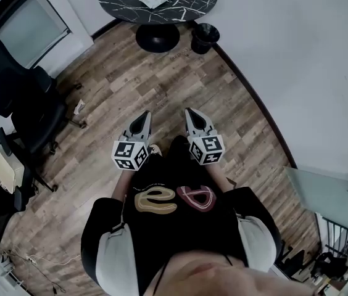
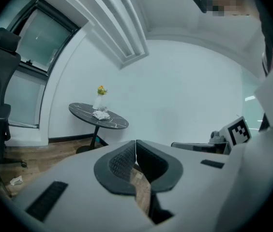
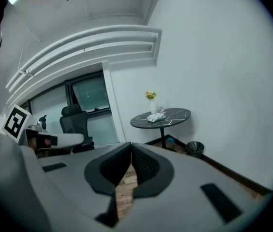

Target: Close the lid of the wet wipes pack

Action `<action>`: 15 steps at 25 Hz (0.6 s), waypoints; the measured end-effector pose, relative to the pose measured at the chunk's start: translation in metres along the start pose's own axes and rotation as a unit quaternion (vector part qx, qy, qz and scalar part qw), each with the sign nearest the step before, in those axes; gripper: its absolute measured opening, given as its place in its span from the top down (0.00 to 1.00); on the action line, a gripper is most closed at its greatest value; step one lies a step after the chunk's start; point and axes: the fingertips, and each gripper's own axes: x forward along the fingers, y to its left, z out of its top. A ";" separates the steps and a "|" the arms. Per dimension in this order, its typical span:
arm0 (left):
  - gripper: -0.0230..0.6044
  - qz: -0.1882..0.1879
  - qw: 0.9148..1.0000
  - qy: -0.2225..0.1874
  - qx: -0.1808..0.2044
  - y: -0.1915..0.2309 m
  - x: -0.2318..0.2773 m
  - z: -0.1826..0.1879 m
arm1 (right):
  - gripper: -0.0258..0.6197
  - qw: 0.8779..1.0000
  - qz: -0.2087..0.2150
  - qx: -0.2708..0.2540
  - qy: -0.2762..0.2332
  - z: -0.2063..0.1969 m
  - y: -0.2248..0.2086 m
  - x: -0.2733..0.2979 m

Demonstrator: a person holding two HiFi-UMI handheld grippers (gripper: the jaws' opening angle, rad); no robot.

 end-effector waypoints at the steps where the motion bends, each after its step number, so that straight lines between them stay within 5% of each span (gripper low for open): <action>1: 0.93 -0.003 1.000 0.000 0.000 0.004 -0.001 0.001 | 0.94 1.000 -0.003 0.002 0.001 -0.002 0.002 0.002; 15: 0.93 0.030 1.000 0.007 -0.001 0.050 0.033 0.008 | 0.94 1.000 0.006 -0.001 0.018 0.002 -0.012 0.062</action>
